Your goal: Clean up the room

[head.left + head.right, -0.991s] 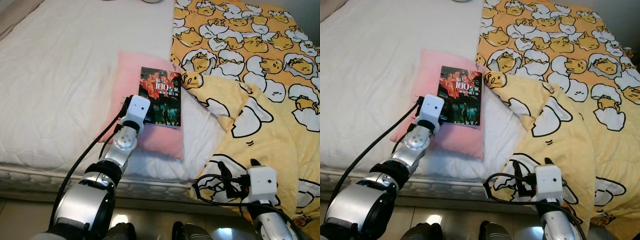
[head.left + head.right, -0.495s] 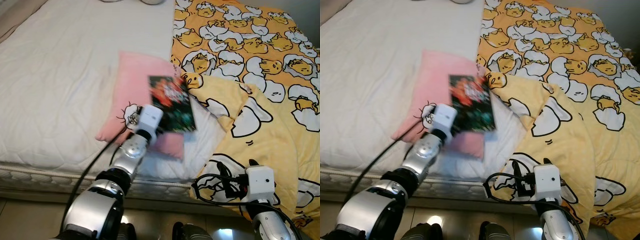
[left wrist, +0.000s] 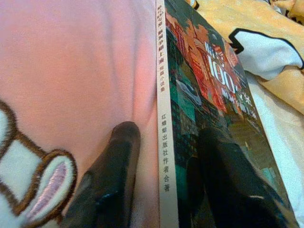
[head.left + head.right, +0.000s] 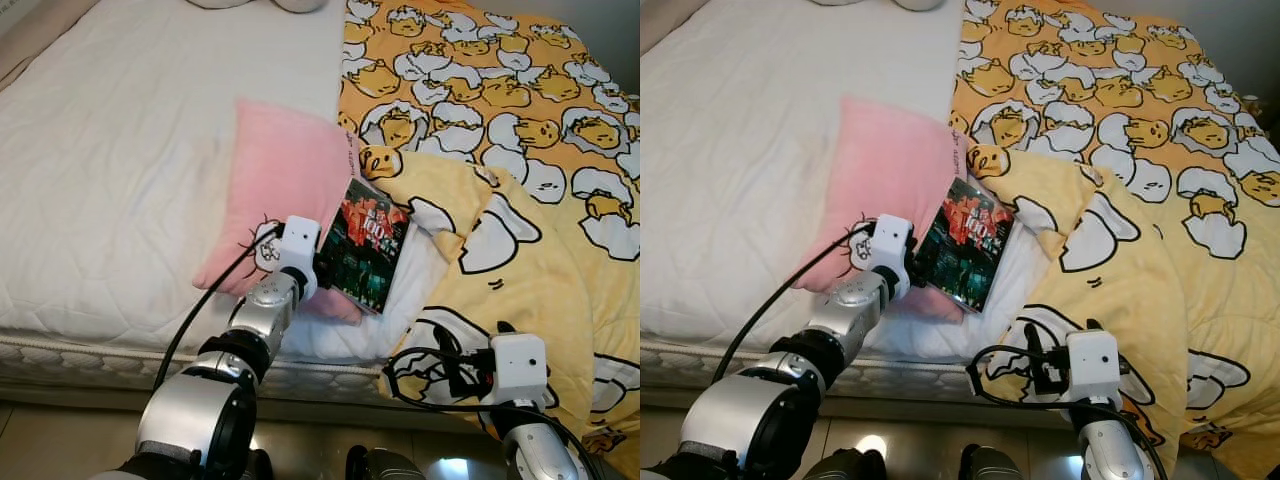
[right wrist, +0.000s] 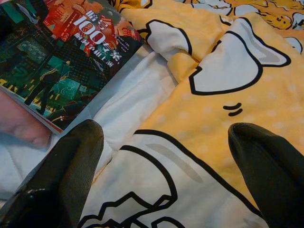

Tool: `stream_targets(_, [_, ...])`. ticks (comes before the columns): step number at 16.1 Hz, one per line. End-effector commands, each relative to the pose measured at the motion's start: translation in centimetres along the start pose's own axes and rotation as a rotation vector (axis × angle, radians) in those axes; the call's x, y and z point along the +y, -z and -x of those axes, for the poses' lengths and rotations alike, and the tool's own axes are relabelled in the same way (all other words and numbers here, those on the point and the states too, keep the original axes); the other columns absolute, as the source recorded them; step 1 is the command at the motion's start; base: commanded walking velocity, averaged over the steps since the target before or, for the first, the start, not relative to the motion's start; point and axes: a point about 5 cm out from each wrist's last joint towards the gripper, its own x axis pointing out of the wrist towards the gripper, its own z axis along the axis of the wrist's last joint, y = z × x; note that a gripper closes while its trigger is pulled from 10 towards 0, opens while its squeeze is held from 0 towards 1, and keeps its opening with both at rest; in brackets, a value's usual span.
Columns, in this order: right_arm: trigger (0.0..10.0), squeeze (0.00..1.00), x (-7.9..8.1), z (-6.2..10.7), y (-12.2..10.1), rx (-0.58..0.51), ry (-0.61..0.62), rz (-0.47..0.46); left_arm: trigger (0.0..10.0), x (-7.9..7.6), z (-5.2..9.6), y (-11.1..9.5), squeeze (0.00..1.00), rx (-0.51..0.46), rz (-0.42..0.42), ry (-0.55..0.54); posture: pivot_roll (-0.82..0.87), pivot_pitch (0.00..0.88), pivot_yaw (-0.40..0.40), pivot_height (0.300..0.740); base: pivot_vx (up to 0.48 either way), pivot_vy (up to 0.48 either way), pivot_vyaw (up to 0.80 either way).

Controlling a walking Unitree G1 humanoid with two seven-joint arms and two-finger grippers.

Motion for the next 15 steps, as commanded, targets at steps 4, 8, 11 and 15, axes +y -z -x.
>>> stream_targets(4, [10.0, 0.0, -0.4, 0.2, 0.5, 0.024, 0.024, 0.013, 0.0, -2.0, -0.1, 1.3, 0.0, 0.048, 0.093, 0.082, -0.14, 0.127, -0.043, 0.74, 0.0, 0.0, 0.0])
stream_targets(8, [10.0, 0.0, -0.5, 0.1, 0.5, 0.024, 0.025, 0.015, 0.0, -2.4, -0.2, 0.8, 0.0, 0.021, 0.147, 0.122, -0.14, 0.128, -0.044, 0.74, 0.0, 0.0, 0.0])
stream_targets(11, [10.0, 0.0, -0.7, -0.1, 0.5, 0.019, 0.032, 0.016, 0.0, -1.2, -0.7, -3.0, 0.0, -0.149, 0.38, 0.093, -0.14, 0.119, -0.04, 0.74, 0.0, 0.0, 0.0])
stream_targets(15, [10.0, 0.0, -0.9, -0.8, 0.4, 0.009, 0.049, 0.013, 0.0, 2.0, 0.0, -8.6, 0.0, -0.406, 0.426, 0.069, -0.12, 0.093, -0.027, 0.74, 0.0, 0.0, 0.0])
